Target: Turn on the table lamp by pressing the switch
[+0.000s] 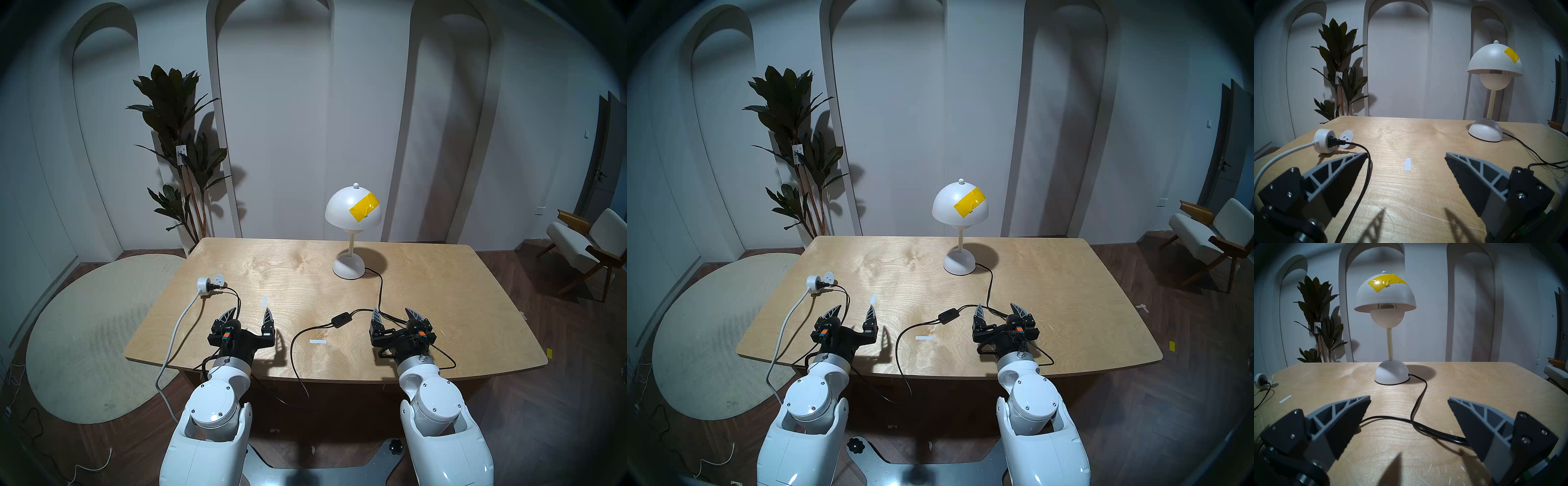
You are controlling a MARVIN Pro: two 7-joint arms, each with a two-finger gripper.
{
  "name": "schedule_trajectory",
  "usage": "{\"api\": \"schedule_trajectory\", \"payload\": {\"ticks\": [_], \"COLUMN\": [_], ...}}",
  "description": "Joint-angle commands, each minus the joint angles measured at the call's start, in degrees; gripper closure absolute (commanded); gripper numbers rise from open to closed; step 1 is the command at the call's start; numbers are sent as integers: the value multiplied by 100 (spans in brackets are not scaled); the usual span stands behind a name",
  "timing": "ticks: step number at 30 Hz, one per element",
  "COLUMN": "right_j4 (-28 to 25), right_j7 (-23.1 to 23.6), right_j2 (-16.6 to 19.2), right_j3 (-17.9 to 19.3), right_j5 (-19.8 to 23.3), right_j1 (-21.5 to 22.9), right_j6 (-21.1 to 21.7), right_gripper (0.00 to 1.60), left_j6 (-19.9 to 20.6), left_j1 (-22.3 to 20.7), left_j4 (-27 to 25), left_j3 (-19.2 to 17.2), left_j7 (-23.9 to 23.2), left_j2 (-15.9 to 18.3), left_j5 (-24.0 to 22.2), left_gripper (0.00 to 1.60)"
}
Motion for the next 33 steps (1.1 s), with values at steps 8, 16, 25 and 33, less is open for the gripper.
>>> {"api": "schedule_trajectory", "payload": {"ticks": [8, 16, 25, 33], "right_j4": [-116, -115, -106, -106], "right_j7": [-2, -2, -1, -1], "right_j2": [0, 0, 0, 0], "right_j3": [2, 3, 3, 3], "right_j5": [-1, -1, -1, -1], "right_j1": [10, 10, 15, 15], "right_j6": [-15, -16, -21, -22], "right_gripper": [0, 0, 0, 0], "left_j6": [-17, -69, 143, 402], "left_j1": [-23, -19, 7, 30], "left_j4": [-105, -128, -570, -1006], "left_j3": [-3, 30, 277, 336], "left_j7": [-1, -51, -45, -85], "left_j2": [-1, 107, 472, 686], "left_j5": [-1, 119, 914, 1393], "left_gripper": [0, 0, 0, 0]}}
